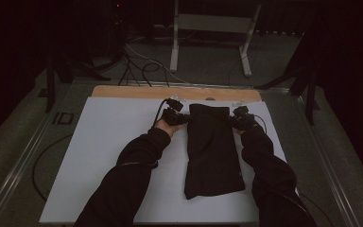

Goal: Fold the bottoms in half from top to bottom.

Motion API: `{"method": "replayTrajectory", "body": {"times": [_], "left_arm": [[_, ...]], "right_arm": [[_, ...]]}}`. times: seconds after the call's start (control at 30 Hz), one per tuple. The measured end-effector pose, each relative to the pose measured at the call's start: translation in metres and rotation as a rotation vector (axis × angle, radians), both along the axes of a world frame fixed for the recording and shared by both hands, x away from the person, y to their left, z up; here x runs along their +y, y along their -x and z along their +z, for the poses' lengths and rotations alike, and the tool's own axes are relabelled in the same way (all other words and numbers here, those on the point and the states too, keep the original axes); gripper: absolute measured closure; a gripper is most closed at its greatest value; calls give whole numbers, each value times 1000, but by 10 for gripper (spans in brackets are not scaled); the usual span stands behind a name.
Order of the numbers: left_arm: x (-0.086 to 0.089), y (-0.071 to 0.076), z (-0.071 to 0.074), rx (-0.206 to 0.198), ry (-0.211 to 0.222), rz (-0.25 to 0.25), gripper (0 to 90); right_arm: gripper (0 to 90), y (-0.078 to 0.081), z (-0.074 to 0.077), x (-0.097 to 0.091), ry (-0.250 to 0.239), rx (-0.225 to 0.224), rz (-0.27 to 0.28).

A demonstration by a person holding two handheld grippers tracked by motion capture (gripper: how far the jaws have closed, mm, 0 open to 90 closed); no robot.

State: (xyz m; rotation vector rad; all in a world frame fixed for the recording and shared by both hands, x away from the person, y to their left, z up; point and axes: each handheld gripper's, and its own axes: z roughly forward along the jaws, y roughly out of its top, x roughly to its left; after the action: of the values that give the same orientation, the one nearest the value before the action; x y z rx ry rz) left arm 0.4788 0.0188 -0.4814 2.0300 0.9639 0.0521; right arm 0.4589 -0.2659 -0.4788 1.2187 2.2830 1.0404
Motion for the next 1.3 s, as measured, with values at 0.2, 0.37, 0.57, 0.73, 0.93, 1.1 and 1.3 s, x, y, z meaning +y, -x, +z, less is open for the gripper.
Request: {"method": "replayTrajectory", "body": {"times": [0.2,0.37,0.57,0.73,0.93,1.1,1.3], "left_arm": [[3,2,1,4,5,-14,842],[4,7,1,9,18,-32,843],[6,15,4,9,26,-59,843],[7,21,7,5,23,-90,844],[6,30,10,-4,26,-111,844],[8,35,12,-5,29,-123,844],[9,40,16,-10,36,-136,844]], "right_arm": [[873,5,2,1,-14,-8,3],[873,11,3,-1,-16,-13,13],[873,20,6,-3,-22,-15,28],[873,29,7,-3,-3,-18,42],[873,36,8,-4,6,-21,52],[873,42,9,-5,9,-20,59],[873,48,13,-5,0,-36,60]]}}
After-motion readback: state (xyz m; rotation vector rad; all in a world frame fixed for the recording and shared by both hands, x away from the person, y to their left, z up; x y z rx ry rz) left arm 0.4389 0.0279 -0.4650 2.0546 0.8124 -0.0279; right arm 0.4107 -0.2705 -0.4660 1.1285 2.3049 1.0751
